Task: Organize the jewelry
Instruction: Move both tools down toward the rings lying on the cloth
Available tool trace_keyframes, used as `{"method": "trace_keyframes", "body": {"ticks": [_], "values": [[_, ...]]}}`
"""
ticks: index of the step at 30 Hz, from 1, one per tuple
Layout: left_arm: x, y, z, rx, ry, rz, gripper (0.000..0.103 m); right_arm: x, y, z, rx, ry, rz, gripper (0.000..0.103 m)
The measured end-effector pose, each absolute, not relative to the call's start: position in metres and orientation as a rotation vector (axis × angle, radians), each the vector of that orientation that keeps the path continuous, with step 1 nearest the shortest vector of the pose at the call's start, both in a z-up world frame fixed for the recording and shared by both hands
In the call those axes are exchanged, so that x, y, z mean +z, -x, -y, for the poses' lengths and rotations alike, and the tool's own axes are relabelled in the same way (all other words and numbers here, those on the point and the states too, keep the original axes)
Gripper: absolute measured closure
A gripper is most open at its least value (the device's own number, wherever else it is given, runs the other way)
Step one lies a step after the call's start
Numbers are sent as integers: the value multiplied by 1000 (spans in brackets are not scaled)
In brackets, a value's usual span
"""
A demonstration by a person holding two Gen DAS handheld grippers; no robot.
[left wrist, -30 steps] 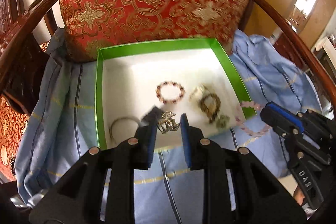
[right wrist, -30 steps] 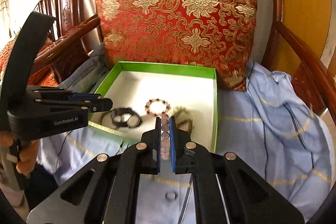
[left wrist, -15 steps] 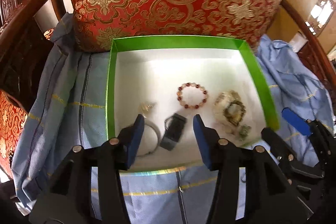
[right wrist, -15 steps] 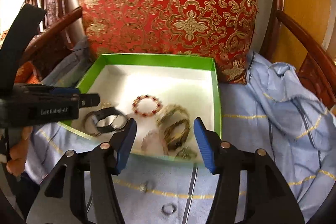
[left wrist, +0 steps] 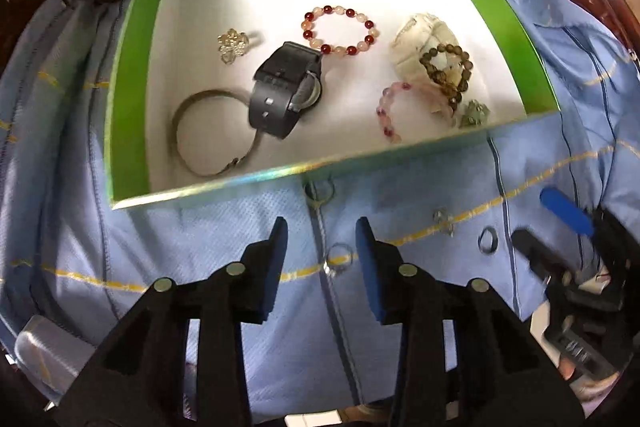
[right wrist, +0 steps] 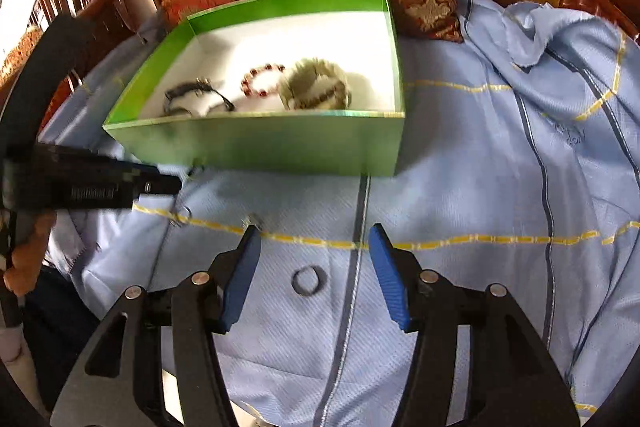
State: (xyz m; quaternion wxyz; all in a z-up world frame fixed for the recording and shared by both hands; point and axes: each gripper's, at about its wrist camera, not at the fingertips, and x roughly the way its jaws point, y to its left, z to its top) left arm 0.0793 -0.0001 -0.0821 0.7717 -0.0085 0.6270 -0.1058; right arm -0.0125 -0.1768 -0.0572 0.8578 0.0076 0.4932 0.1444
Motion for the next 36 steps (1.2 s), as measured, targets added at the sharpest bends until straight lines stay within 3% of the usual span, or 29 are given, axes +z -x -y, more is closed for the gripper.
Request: {"method": "trace_keyframes", "body": {"ticks": [9, 13, 26, 30, 35, 36], "values": [[-108, -98, 11, -174, 15, -1379, 68, -63, 19, 163, 343, 11, -1052, 47], [-109, -101, -8, -140, 92, -1385, 85, -67, 21, 161, 344, 20, -1063, 47], [-111, -80, 0, -183, -4, -1419, 85, -75, 22, 154, 357, 66, -1092, 47], [-113, -74, -7, -165, 17, -1413, 74, -86, 23, 144, 375, 130, -1117, 47], [-117, -75, -4, -162, -17, -1409, 74, -83, 16, 139, 402, 79, -1084, 48], [-117, -73, -3, -161, -23, -1407, 74, -80, 13, 136, 409, 78, -1074, 52]]}}
